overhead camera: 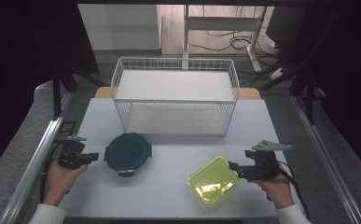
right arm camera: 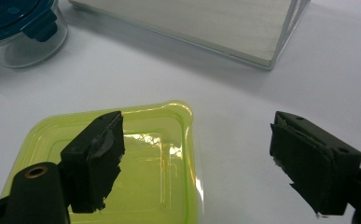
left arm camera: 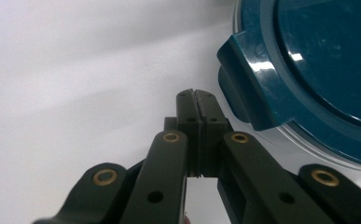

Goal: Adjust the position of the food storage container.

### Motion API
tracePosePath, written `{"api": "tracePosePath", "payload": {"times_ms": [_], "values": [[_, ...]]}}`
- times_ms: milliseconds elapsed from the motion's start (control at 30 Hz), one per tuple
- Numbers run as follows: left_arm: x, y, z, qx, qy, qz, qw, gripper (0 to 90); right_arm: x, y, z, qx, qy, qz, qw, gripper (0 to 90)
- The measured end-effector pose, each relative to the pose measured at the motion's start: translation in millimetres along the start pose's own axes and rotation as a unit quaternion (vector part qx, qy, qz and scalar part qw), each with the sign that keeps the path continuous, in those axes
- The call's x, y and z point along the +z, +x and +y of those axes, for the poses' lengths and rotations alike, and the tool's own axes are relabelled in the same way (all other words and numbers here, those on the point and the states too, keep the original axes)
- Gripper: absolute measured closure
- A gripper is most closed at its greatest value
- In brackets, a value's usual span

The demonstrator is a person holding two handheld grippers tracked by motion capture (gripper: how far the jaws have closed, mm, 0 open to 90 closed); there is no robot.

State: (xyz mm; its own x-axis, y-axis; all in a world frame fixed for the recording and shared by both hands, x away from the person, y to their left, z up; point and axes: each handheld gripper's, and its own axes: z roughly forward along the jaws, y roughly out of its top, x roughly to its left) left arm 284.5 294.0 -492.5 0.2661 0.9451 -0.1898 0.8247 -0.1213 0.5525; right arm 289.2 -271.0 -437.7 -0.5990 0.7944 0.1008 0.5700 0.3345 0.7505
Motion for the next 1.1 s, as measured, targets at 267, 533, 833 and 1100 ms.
{"api": "tracePosePath", "payload": {"times_ms": [267,533,833,1100], "values": [[10.5,-6.7,0.9,0.008,0.022,-0.017,0.9996,90.0,-2.8,-1.5,0.1,0.003,-0.004,-0.003,1.0000,17.9],[18.6,-13.6,3.3,0.016,0.031,-0.007,0.9994,90.0,-4.6,-1.8,0.6,0.005,-0.008,-0.005,0.9999,17.9],[21.8,-19.1,6.1,0.014,0.030,-0.029,0.9990,90.0,-3.5,-2.2,1.2,0.006,-0.007,-0.006,0.9999,18.0],[27.7,-36.5,12.3,0.031,0.033,-0.038,0.9982,90.0,-4.1,-0.8,1.5,0.006,-0.007,-0.005,0.9999,18.0]]}}
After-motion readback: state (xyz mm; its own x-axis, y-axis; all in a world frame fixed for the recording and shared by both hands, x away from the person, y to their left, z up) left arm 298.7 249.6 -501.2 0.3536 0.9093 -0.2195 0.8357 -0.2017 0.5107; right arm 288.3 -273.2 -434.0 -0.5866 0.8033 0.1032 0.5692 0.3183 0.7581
